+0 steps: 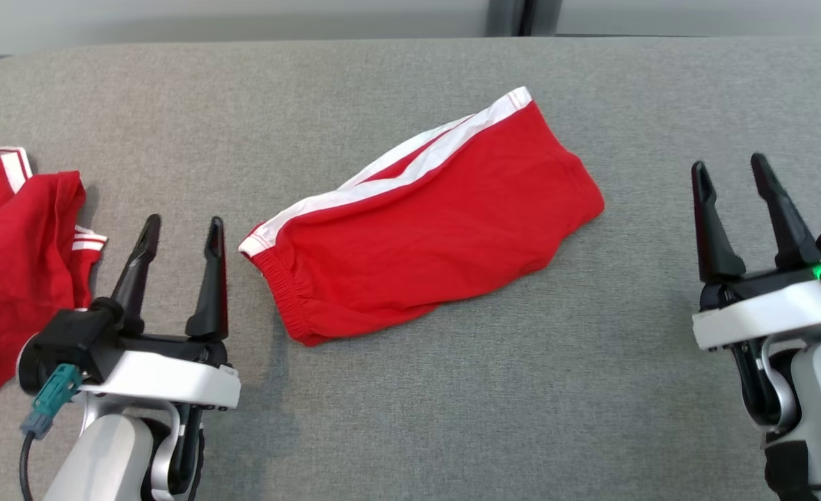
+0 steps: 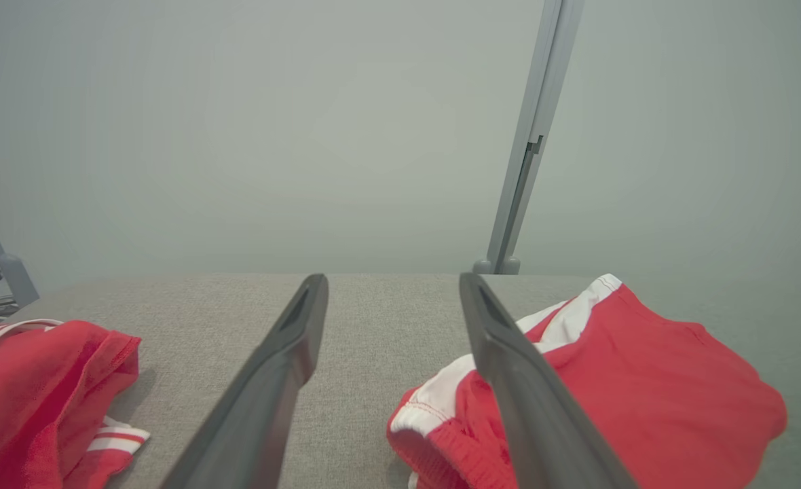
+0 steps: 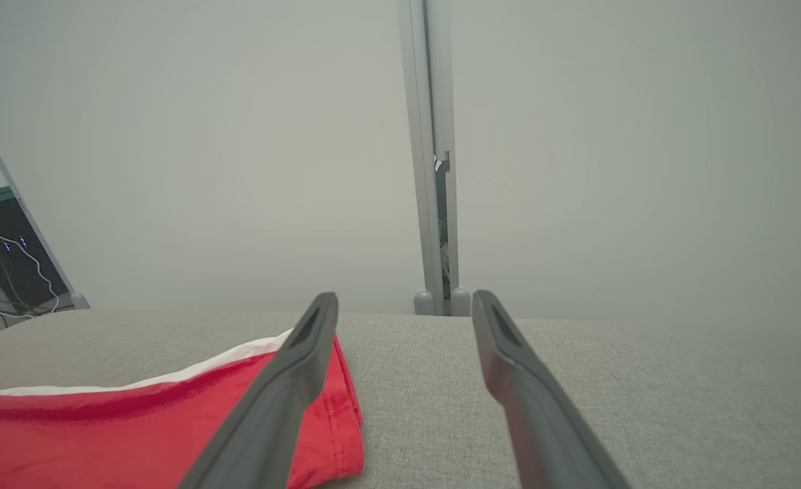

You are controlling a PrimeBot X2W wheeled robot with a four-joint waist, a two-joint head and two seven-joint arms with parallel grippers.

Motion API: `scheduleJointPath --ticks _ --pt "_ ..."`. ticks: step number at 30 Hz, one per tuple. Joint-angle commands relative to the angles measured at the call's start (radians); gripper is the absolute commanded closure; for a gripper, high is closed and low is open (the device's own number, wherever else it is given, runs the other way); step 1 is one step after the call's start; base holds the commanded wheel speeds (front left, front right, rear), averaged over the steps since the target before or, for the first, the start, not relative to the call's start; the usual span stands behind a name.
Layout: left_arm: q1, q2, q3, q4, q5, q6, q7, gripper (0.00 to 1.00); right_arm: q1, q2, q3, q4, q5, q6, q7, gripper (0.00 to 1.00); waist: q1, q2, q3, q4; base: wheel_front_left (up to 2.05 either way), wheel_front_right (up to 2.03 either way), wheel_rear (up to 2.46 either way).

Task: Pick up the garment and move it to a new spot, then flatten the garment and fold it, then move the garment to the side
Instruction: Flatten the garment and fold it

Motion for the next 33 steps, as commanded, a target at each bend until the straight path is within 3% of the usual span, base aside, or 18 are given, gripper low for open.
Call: scheduleJointPath --ticks 1,20,26,33 --pt "0.012 0.009 0.01 -0.006 -0.004 0.007 0.001 0.0 0.02 0.001 -0.009 -0.014 -0.01 0.001 0.007 0.0 0.0 0.0 -0.016 -0.016 0.0 0.0 0.0" --pt "0.043 0.035 0.009 -0.034 -0.031 0.018 0.043 0.0 0.068 0.025 -0.043 -0.083 -0.02 0.0 0.072 0.0 0.0 0.0 -0.023 -0.033 0.0 0.0 0.0" --pt "0.031 0.032 0.005 -0.043 -0.032 0.021 0.045 0.0 0.013 0.004 -0.026 -0.051 -0.013 0.0 0.086 0.0 0.0 0.0 -0.001 -0.024 0.0 0.0 0.0" --pt "0.004 0.018 0.001 -0.042 -0.046 0.01 0.04 0.0 -0.13 -0.024 0.039 0.083 0.021 0.001 0.106 0.0 0.0 0.0 0.065 0.001 0.0 0.0 0.0"
